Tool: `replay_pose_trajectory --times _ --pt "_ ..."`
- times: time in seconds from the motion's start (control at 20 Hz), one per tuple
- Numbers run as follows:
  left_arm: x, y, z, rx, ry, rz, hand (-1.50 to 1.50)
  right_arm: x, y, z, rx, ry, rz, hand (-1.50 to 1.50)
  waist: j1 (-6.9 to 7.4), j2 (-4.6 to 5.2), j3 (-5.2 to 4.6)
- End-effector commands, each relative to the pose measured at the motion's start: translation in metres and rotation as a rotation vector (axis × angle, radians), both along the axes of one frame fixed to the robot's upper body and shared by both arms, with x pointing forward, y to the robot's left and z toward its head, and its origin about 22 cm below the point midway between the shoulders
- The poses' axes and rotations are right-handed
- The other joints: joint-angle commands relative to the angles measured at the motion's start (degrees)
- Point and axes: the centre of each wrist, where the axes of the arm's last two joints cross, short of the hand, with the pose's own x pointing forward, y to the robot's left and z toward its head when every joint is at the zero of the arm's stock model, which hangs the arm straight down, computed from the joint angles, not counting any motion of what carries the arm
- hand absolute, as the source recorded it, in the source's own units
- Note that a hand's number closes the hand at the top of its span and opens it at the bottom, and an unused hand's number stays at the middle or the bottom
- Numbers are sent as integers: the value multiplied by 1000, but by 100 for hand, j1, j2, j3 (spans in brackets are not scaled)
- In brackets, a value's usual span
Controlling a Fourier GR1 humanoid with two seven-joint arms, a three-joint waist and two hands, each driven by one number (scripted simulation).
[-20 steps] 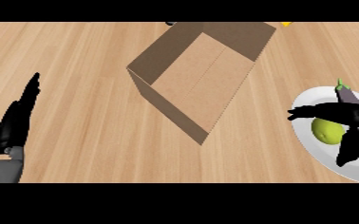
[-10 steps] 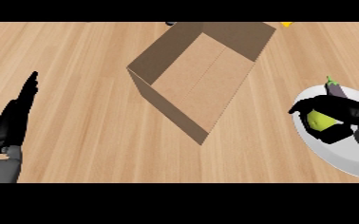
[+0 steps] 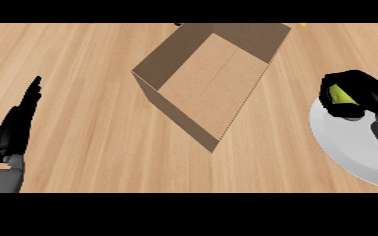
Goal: Pick the pear from the plate and place it in the cardboard box
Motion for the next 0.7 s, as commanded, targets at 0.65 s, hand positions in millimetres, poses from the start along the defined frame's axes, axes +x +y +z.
replay_pose_trajectory --times 0.65 --pt "-12 13 -11 -18 5 14 0 2 52 135 188 -496 128 150 -32 -14 -1"
